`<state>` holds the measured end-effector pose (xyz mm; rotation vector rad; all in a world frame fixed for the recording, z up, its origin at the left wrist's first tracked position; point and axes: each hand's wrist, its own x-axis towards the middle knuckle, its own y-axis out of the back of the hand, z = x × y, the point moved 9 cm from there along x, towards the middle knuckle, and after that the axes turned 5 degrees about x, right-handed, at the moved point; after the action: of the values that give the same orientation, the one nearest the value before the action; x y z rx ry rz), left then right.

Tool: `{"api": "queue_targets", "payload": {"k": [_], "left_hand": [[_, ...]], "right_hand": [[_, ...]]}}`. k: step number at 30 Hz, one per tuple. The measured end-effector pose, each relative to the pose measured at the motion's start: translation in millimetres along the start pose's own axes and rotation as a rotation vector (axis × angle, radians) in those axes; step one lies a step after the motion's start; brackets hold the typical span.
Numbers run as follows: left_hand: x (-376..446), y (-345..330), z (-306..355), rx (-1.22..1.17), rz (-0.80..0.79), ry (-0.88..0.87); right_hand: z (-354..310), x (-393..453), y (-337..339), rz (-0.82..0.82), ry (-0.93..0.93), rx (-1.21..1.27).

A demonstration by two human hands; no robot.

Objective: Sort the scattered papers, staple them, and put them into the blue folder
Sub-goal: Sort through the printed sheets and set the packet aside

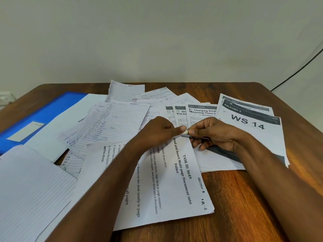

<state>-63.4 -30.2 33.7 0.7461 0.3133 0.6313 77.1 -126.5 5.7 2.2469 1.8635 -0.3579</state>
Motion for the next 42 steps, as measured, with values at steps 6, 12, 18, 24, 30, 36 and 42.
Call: {"api": "queue_targets", "payload": {"k": [6,12,18,24,30,36,42], "left_hand": [[0,-3,-9,-0.109,-0.014,0.072],[0,-7,-15,-0.123,-0.019,0.141],[2,-7,-20,-0.122,0.019,0.178],[-2,-5,-17,-0.141,-0.005,0.154],[-7,2,-15,-0.16,-0.079,0.12],[-8,6,-19,-0.202,-0.04,0.135],[-7,4,-21,-0.222,-0.016,0.156]], "right_hand": [[-1,0,-1,0.014,0.0,-0.013],[1,3,0,0.102,-0.016,-0.052],[2,4,1,0.137,-0.033,-0.057],[1,0,1,0.081,-0.047,-0.05],[-1,-3,-1,0.032,-0.049,-0.013],[-4,-5,-2,0.009,-0.052,0.012],[-9,-12,5,0.001,-0.043,0.027]]}}
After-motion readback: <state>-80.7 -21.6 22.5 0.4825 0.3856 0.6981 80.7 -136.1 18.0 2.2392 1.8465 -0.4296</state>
